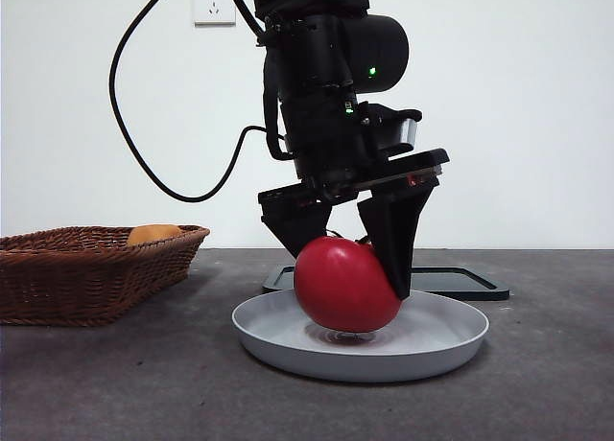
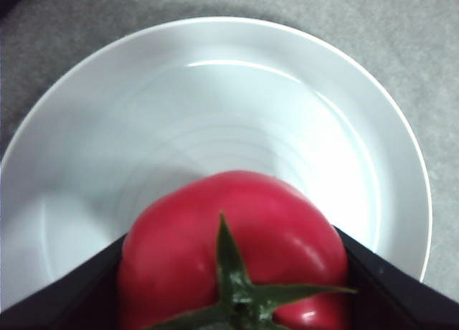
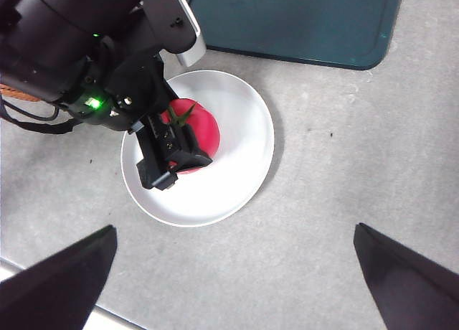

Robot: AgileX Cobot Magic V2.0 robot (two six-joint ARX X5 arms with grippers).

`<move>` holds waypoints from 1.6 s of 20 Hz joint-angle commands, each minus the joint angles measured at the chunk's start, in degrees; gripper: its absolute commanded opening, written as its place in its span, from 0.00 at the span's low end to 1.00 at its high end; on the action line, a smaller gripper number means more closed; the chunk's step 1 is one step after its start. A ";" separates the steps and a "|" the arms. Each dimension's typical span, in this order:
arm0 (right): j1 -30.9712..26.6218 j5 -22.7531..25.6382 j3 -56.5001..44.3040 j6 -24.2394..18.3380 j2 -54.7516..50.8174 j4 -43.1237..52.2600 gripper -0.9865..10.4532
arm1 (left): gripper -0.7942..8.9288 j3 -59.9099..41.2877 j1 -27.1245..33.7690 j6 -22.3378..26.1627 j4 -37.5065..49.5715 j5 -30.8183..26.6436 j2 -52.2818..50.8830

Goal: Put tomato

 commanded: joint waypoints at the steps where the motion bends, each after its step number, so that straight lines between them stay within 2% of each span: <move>1: 0.24 0.07 1.18 0.63 0.44 0.50 0.58 | 0.53 0.76 -0.31 0.09 0.07 -0.11 1.40; 2: 0.24 0.07 1.18 0.63 0.44 0.50 0.58 | 0.63 0.76 -0.28 0.09 -0.02 -0.11 1.40; 4: 0.24 0.07 1.18 0.63 0.44 0.50 0.58 | 0.71 0.98 -0.20 0.24 -0.22 -0.11 1.40; 8: 0.24 0.07 1.18 0.61 0.46 0.50 0.58 | 0.71 5.86 0.81 1.38 -3.58 -0.11 1.36; 13: 0.24 0.07 1.18 0.26 0.59 0.55 0.58 | 0.70 22.88 2.95 1.90 -19.34 -0.09 0.77; 16: 0.87 -0.17 1.18 -1.14 3.21 1.60 0.58 | 0.70 28.70 3.76 1.79 -23.02 -0.07 -2.78; 19: 2.75 -0.68 1.18 -1.60 8.26 3.61 0.58 | 0.70 28.72 3.98 1.79 -26.03 -0.07 -7.91; 23: 5.11 -3.52 1.18 -2.16 15.34 11.32 0.58 | 0.70 28.50 4.94 2.21 -32.24 0.46 -12.76; 25: 6.12 -4.09 1.29 -2.14 18.84 13.92 0.58 | 0.69 26.56 5.25 2.05 -32.22 0.61 -15.93; 29: 7.45 -4.52 2.25 -2.64 26.10 14.32 0.60 | 0.69 17.16 5.16 1.33 -31.87 0.61 -23.47; 32: 8.00 -4.50 3.80 -2.89 31.23 14.29 0.64 | 0.69 3.65 4.61 0.52 -26.95 0.63 -31.32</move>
